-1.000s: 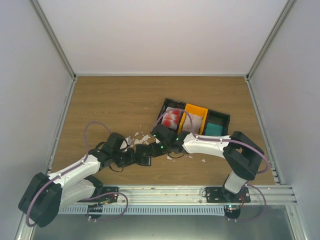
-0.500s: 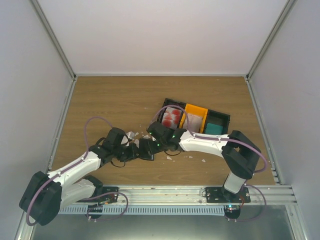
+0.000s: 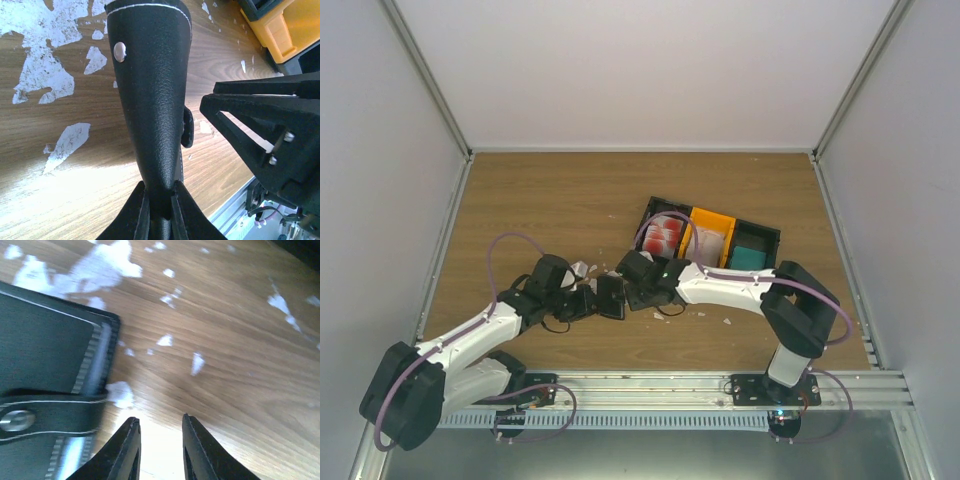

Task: Put the credit cards into the card holder
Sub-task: Open the card holder at the center of the board.

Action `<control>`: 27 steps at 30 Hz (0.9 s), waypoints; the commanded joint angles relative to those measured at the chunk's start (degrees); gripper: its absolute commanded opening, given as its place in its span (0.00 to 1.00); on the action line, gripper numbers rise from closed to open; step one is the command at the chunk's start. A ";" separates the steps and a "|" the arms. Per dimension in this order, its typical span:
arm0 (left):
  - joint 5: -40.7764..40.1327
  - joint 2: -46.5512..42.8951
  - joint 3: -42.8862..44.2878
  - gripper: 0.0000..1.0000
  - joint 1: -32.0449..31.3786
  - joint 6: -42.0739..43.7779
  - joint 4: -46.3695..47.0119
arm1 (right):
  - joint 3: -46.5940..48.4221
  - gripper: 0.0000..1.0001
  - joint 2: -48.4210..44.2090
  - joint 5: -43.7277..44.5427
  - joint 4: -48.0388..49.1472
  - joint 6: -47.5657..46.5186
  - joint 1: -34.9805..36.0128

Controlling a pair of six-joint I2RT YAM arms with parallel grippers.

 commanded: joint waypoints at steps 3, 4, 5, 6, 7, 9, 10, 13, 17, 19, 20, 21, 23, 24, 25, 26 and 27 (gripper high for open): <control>-0.07 0.01 1.02 0.00 0.43 1.68 1.89 | -2.00 0.24 -1.72 -0.61 1.12 -0.27 -0.65; -0.13 0.04 0.97 0.00 0.48 1.72 1.84 | -2.24 0.24 -1.95 -1.63 2.76 -0.71 -0.66; -0.12 0.04 0.91 0.00 0.51 1.82 1.87 | -2.56 0.25 -2.59 -2.53 3.99 -1.09 -0.67; -0.23 0.00 0.87 0.00 0.52 1.83 1.95 | -3.05 0.29 -3.78 -3.52 5.45 -1.70 -0.67; -0.19 0.07 0.80 0.00 0.52 1.87 2.06 | -3.55 0.33 -4.85 -4.54 6.94 -2.49 -0.67; 0.16 0.36 0.78 0.00 0.52 2.00 2.18 | -4.61 0.42 -6.93 -6.65 9.69 -3.74 -0.67; 0.34 0.44 0.78 0.00 0.52 2.07 2.35 | -4.91 0.45 -7.58 -7.16 10.88 -4.35 -0.69; 1.10 0.73 0.69 0.00 0.52 2.07 2.91 | -3.93 0.50 -6.72 -9.77 11.09 -5.60 -0.67; 2.17 0.91 0.69 0.00 0.52 2.10 3.90 | -1.50 0.50 -3.54 -10.75 9.93 -6.00 -0.58; 2.67 1.00 0.69 0.00 0.52 2.09 4.28 | -0.94 0.48 -2.39 -11.02 9.63 -5.94 -0.58; 2.95 0.95 0.69 0.00 0.52 2.03 4.51 | -0.63 0.47 -1.86 -10.83 9.31 -5.91 -0.58; 3.18 0.91 0.69 0.00 0.52 2.04 4.69 | -0.43 0.45 -1.15 -10.53 8.89 -5.75 -0.58; 3.60 0.86 0.64 0.00 0.51 2.05 5.08 | -0.22 0.40 -0.50 -9.82 8.17 -5.44 -0.59; 3.59 0.77 0.64 0.00 0.52 2.05 5.11 | -0.28 0.36 -0.32 -9.19 7.84 -5.19 -0.54; 3.62 0.66 0.60 0.00 0.52 2.03 5.09 | -0.29 0.32 -0.28 -8.48 7.35 -4.78 -0.57; 3.59 0.59 0.67 0.00 0.52 1.98 5.15 | -0.22 0.28 -0.20 -7.76 6.84 -4.45 -0.58; 3.65 0.50 0.62 0.00 0.56 1.87 5.16 | -0.21 0.21 -0.14 -6.92 6.14 -4.05 -0.58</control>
